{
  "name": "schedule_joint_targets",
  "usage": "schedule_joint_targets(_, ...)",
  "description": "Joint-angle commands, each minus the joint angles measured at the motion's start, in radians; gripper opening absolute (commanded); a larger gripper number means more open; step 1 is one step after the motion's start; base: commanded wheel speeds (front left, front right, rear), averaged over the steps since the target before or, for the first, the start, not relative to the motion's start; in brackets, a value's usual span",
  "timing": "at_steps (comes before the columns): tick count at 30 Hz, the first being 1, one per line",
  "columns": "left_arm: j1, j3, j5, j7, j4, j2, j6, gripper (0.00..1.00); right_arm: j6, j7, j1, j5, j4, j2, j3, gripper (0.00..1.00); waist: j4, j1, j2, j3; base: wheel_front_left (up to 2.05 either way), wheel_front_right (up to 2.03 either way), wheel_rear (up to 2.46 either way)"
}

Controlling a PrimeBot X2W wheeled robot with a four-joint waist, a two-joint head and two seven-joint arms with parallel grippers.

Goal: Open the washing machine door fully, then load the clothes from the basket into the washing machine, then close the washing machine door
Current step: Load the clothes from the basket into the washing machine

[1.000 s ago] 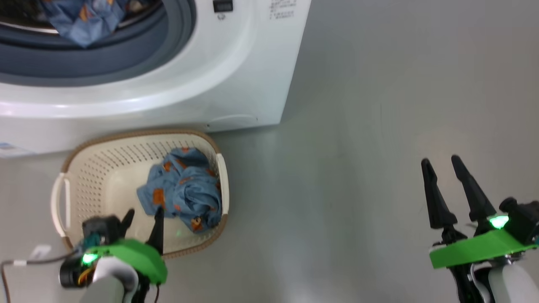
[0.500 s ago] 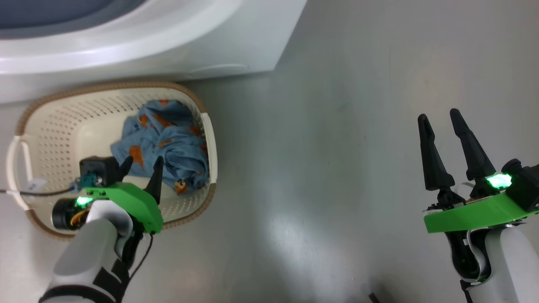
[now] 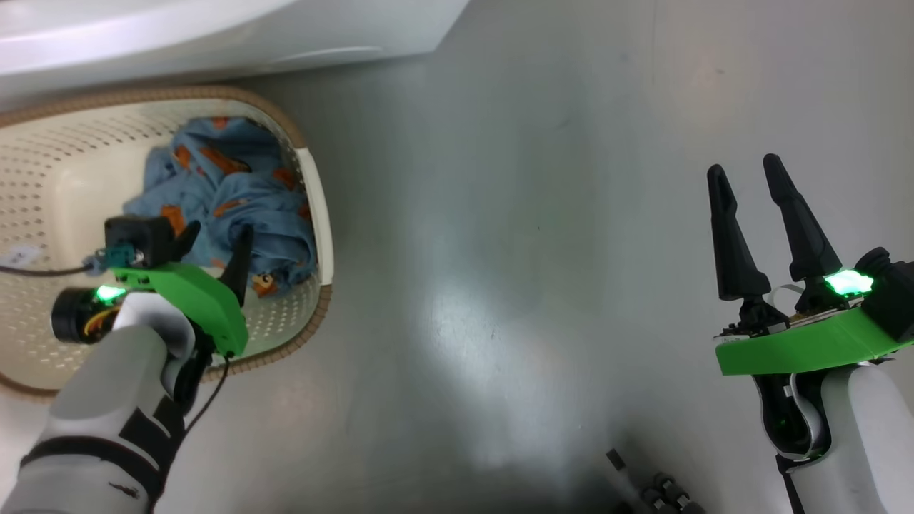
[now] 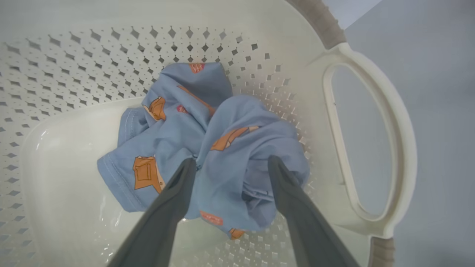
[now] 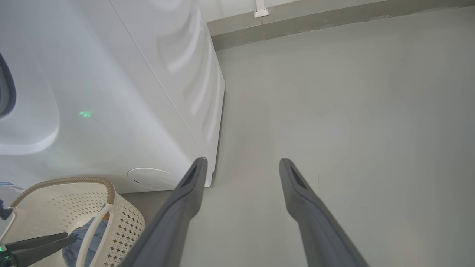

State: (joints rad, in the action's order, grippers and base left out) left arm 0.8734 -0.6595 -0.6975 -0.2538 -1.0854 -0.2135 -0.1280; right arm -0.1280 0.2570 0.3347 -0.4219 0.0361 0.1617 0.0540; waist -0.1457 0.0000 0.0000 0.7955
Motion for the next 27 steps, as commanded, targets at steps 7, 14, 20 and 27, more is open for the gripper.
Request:
schedule_joint_targets(7, 0.039, -0.093, -0.090, 0.017, -0.002, -0.068, -0.003, 1.00, -0.003, 0.005, 0.000, 0.013, -0.032, -0.009, 0.031, 1.00, -0.027, 0.0000, 0.0000, 0.057, 0.00, 0.00, 0.00)
schedule_joint_targets(14, 0.070, -0.183, -0.192, 0.031, 0.017, -0.098, -0.003, 0.31, -0.003, 0.005, 0.009, 0.014, -0.038, -0.013, 0.038, 1.00, -0.038, 0.0000, 0.0000, 0.067, 0.00, 0.00, 0.00)
schedule_joint_targets(20, 0.071, -0.240, -0.277, 0.021, 0.025, -0.105, -0.003, 0.00, -0.003, 0.005, 0.003, 0.018, -0.035, -0.014, 0.026, 1.00, -0.030, 0.0000, 0.0000, 0.038, 0.00, 0.00, 0.00)
schedule_joint_targets(27, 0.035, -0.234, -0.366, -0.006, 0.037, -0.101, -0.003, 0.00, -0.003, 0.005, -0.007, 0.019, -0.022, -0.004, 0.025, 1.00, 0.005, 0.0000, 0.0000, -0.051, 0.00, 0.00, 0.00)
